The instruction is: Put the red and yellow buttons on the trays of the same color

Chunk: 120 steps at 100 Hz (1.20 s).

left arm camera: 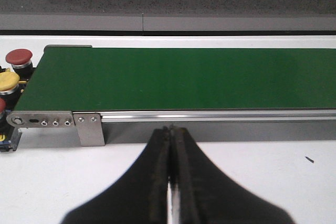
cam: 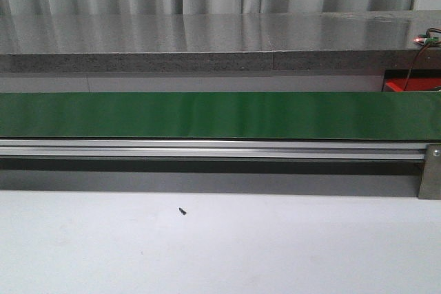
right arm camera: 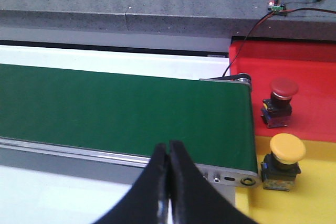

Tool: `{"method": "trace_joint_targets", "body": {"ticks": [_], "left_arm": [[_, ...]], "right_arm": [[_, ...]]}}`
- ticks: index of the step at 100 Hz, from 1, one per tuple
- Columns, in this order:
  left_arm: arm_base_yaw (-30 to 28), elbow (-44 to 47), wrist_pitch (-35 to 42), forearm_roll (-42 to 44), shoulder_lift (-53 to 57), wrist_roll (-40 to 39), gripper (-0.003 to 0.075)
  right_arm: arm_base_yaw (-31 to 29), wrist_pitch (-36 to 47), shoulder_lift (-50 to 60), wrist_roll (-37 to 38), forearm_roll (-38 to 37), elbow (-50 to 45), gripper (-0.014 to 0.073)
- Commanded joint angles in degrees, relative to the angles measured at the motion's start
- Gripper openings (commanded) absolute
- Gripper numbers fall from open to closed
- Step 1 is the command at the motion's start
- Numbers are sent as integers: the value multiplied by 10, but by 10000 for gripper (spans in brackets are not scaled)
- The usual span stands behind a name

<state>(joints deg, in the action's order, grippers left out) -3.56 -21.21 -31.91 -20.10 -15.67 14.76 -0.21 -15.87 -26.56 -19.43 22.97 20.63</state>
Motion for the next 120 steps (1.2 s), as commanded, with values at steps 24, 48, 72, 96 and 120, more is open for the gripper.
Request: {"method": "trace_joint_targets", "body": {"ticks": [24,48,72,96,120], "left_arm": [[4,-56,44,-9,-40,-22,-20],[3,-114,46,6,-138,-23,-20],[-22,-174,52,24,-256,-38,-20],[-109,-216,53,24,-334,-38,-19],[-197,-223,49,24,-400,-38,172]], "right_arm": [[-1,37,0,1,7,14,-122],[-1,38,0,1,7,14,-122],[-1,38,0,1,7,14,-122],[-1,38,0,1,7,14,-122],[-1,38,0,1,7,14,-122]]}}
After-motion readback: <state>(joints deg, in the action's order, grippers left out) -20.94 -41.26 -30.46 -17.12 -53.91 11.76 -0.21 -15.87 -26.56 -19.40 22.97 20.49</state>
